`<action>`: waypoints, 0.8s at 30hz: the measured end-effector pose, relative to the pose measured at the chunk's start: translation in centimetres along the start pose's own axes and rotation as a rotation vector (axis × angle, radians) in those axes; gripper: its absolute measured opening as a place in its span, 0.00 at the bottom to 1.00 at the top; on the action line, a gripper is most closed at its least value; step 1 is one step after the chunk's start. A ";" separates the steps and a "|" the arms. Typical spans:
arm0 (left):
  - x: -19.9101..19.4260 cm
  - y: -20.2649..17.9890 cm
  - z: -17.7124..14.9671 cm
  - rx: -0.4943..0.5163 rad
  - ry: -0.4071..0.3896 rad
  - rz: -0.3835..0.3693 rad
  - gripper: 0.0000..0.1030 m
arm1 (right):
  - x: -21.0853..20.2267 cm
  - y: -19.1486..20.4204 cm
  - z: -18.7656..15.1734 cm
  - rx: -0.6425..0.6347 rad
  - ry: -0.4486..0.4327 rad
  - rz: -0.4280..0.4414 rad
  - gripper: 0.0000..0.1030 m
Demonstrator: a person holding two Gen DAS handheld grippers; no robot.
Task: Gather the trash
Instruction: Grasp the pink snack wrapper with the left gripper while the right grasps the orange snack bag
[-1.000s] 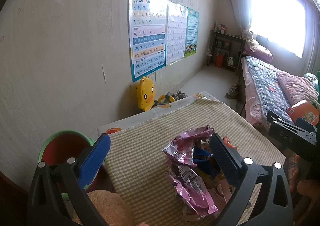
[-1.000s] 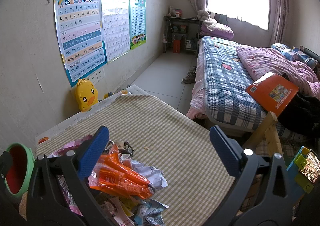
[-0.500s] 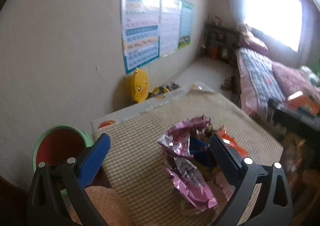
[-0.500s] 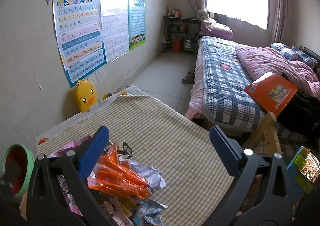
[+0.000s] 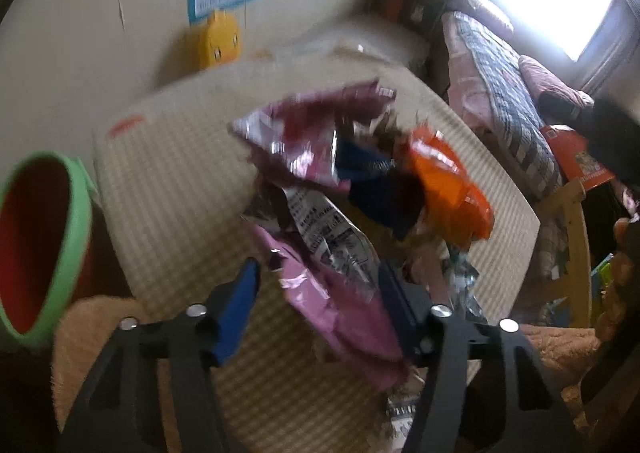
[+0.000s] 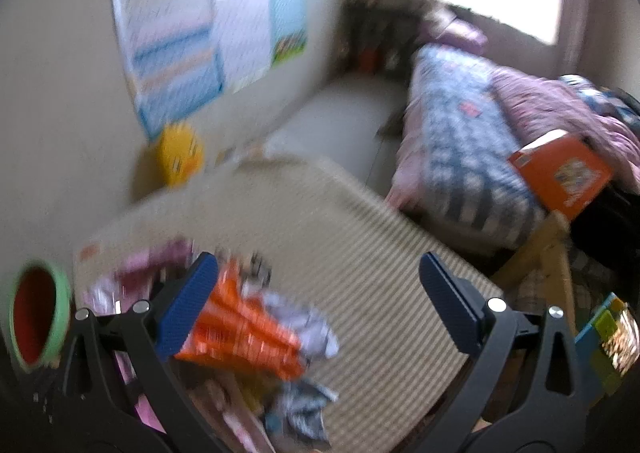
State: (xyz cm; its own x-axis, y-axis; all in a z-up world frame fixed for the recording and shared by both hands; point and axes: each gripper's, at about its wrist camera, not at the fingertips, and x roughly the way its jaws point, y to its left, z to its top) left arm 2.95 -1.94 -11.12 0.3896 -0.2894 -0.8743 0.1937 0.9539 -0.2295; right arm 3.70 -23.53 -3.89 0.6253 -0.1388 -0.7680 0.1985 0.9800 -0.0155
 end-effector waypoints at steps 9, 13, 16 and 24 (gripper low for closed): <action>-0.2 0.4 -0.4 -0.016 -0.003 -0.060 0.24 | 2.0 2.2 -1.5 -0.099 0.128 0.074 0.97; -1.6 0.4 0.0 0.008 -0.038 -0.054 0.21 | 2.3 2.9 -1.5 -0.125 0.147 0.101 0.97; -2.6 0.4 0.3 0.021 -0.067 -0.054 0.21 | 3.0 3.1 -1.8 -0.131 0.163 0.120 0.97; -5.6 1.3 1.3 0.017 -0.156 -0.047 0.21 | 5.9 2.8 -2.9 -0.081 0.269 0.163 0.97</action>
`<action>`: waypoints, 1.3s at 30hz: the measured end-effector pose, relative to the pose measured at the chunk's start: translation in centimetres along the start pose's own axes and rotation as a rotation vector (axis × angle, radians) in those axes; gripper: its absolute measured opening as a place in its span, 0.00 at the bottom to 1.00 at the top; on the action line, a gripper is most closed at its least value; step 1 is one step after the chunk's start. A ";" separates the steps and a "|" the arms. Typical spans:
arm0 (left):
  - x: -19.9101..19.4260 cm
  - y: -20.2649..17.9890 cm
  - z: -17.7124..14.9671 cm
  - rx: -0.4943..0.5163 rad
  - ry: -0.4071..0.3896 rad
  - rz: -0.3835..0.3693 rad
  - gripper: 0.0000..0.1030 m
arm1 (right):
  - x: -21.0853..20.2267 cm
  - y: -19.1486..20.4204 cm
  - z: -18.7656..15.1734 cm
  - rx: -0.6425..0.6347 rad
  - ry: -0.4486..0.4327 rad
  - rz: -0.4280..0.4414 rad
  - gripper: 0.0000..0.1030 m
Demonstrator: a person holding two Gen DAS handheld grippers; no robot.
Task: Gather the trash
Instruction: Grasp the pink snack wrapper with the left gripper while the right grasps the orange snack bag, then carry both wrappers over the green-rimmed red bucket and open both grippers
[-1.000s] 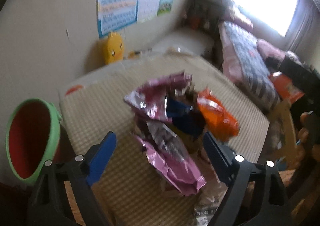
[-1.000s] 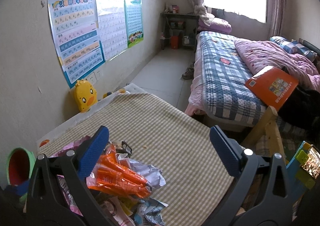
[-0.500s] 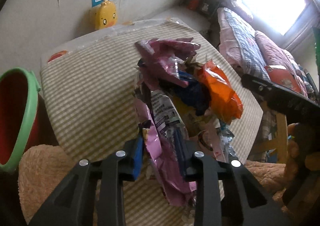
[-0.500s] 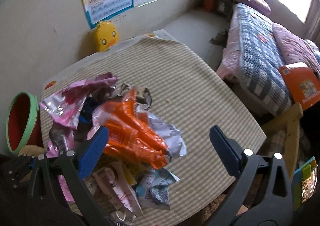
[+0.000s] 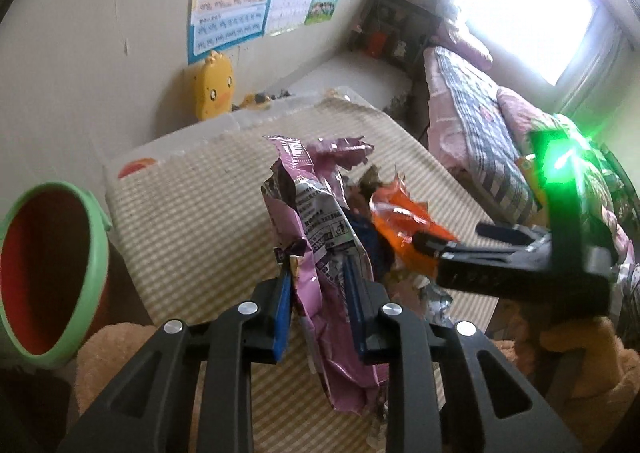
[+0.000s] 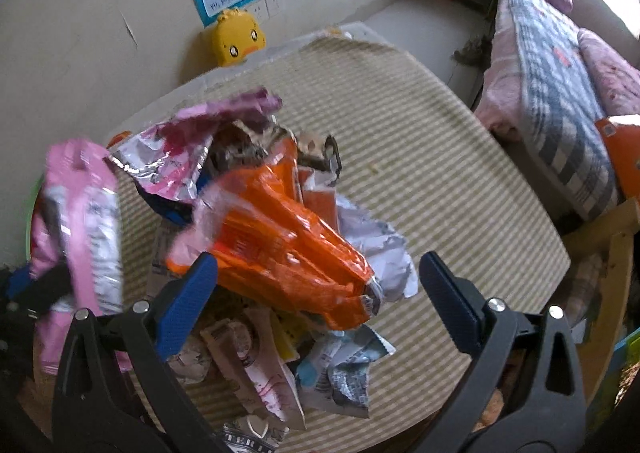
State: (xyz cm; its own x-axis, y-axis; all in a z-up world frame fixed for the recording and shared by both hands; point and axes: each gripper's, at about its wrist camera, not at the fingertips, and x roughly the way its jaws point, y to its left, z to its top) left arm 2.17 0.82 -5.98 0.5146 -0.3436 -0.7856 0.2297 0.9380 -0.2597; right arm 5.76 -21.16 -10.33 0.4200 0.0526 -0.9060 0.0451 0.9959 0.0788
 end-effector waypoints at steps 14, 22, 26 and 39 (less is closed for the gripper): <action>-1.2 1.6 0.1 -0.034 -0.033 0.026 0.22 | -0.1 -0.2 -0.3 0.045 -0.030 0.186 0.43; -3.0 2.3 0.9 -0.033 -0.095 0.060 0.22 | -5.2 -0.6 0.4 0.076 -0.160 0.244 0.42; -4.6 4.1 1.6 -0.026 -0.155 0.111 0.22 | -7.4 -0.6 0.4 0.124 -0.217 0.262 0.42; -7.6 18.0 0.1 -0.238 -0.198 0.306 0.22 | -9.4 12.8 0.7 0.001 -0.205 0.417 0.42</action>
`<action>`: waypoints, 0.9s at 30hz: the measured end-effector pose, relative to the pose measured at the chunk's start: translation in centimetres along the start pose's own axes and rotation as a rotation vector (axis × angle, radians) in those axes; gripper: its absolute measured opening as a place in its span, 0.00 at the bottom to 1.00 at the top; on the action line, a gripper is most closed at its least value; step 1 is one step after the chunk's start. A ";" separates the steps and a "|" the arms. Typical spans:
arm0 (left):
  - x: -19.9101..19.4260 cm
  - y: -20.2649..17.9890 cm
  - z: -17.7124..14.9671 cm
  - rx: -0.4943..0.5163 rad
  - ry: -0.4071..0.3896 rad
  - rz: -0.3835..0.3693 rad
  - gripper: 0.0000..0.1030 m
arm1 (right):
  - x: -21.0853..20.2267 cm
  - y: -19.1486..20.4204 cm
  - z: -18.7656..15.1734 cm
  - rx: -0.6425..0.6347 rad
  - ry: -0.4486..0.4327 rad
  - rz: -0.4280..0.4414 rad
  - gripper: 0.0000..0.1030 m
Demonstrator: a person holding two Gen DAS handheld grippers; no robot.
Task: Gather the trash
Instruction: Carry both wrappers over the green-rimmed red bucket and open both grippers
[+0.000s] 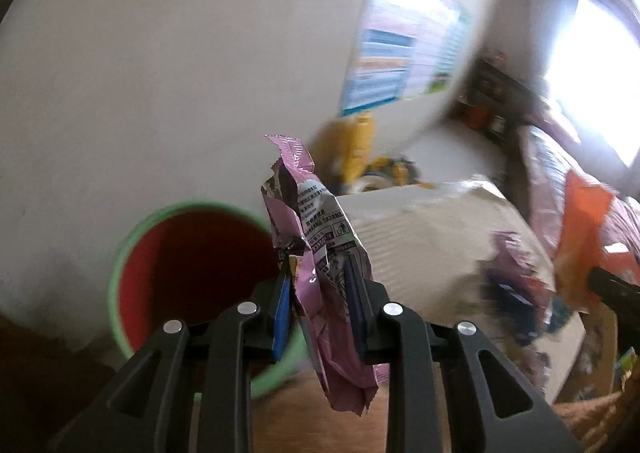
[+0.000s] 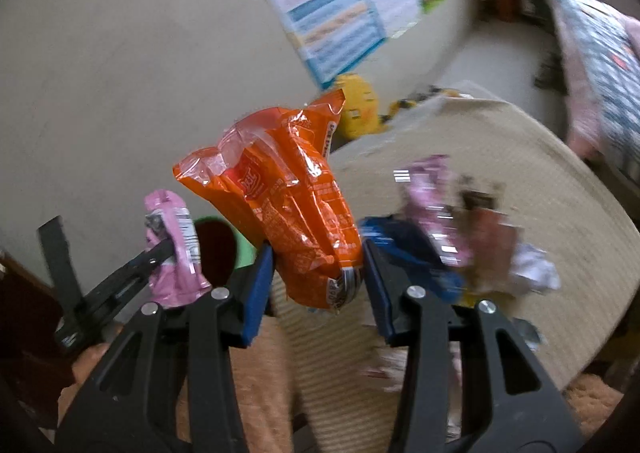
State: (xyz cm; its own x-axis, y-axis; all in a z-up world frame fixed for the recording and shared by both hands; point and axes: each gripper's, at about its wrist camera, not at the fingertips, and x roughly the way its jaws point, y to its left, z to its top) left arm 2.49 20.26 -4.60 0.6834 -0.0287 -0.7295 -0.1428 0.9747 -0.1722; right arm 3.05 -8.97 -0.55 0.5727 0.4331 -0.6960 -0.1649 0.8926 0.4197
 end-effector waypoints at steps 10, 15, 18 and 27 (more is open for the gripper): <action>2.3 8.6 -1.8 -0.168 0.069 0.101 0.22 | 12.0 9.2 -0.4 -0.068 0.199 0.136 0.42; 3.5 10.2 -2.5 -0.214 0.095 0.138 0.31 | 15.1 11.3 0.1 -0.066 0.230 0.165 0.50; 3.8 11.3 -3.0 -0.268 0.099 0.139 0.47 | 15.6 11.4 0.7 -0.040 0.223 0.181 0.58; 4.0 10.4 -2.7 -0.252 0.096 0.128 0.49 | 13.0 8.9 0.1 -0.014 0.202 0.143 0.59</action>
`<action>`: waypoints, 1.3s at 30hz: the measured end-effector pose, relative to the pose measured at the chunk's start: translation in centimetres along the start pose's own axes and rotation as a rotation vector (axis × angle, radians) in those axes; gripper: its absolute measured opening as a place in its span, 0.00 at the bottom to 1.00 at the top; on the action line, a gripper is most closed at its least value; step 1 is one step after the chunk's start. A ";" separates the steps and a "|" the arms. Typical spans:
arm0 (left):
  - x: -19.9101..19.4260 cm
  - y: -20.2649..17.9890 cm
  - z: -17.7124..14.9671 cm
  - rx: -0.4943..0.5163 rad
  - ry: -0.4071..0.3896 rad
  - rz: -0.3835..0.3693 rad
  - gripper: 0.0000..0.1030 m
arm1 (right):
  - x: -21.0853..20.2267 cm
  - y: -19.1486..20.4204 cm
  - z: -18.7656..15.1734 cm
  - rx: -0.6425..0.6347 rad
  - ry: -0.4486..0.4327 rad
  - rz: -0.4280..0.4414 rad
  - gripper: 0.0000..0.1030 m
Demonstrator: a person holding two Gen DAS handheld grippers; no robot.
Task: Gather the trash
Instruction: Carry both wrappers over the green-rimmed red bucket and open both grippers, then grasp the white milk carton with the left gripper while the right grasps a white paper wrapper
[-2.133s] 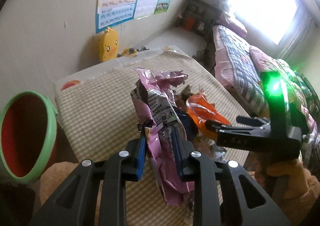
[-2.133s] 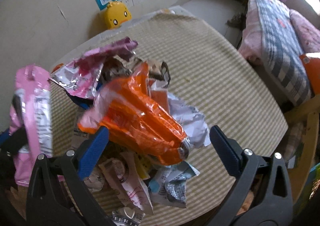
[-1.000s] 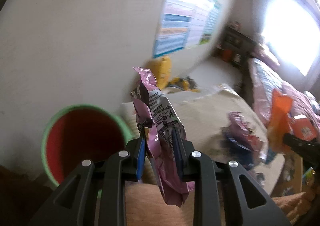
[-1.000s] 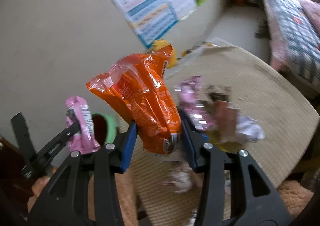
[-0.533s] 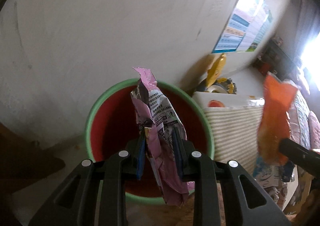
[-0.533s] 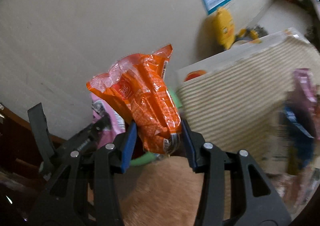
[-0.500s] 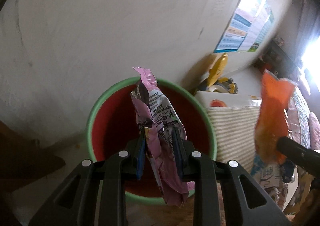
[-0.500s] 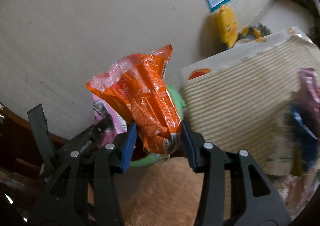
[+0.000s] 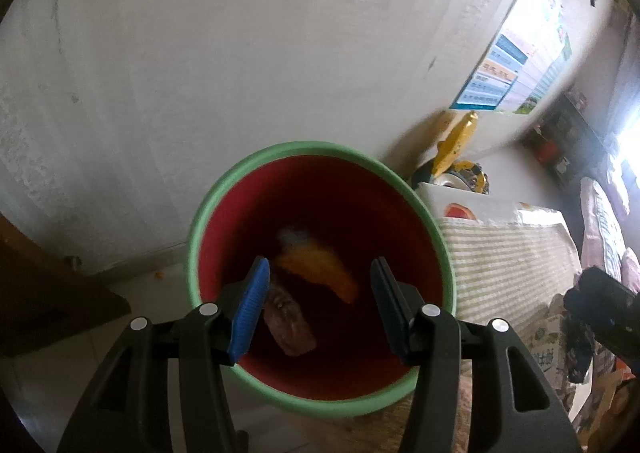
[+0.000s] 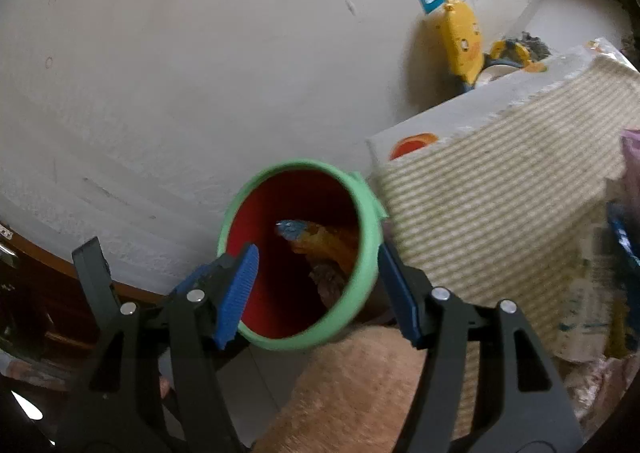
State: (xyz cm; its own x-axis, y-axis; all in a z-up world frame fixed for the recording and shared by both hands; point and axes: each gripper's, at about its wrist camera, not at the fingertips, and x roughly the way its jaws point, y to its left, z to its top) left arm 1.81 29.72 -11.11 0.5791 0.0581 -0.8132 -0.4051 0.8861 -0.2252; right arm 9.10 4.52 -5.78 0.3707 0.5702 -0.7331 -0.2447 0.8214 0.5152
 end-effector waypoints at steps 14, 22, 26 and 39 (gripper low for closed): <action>-3.4 -9.9 -1.8 0.200 -0.022 -0.115 0.49 | -15.4 -13.5 -3.8 0.091 -0.204 -0.358 0.62; -3.8 -20.0 -8.2 0.417 0.122 -0.302 0.48 | -17.6 -22.7 -8.8 0.327 -0.160 -0.392 0.62; -2.0 -25.8 -11.3 0.545 0.182 -0.316 0.47 | -18.1 -22.6 -9.1 0.310 -0.174 -0.386 0.62; 4.8 -31.5 -14.3 0.633 0.314 -0.199 0.39 | -19.7 -22.1 -9.6 0.331 -0.208 -0.295 0.65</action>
State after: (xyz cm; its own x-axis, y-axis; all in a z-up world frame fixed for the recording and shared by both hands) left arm 7.27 -4.45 -15.58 0.3305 -0.1823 -0.9260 0.2282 0.9675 -0.1090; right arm -1.37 -24.74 -6.97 0.5605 0.2716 -0.7823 0.1830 0.8807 0.4369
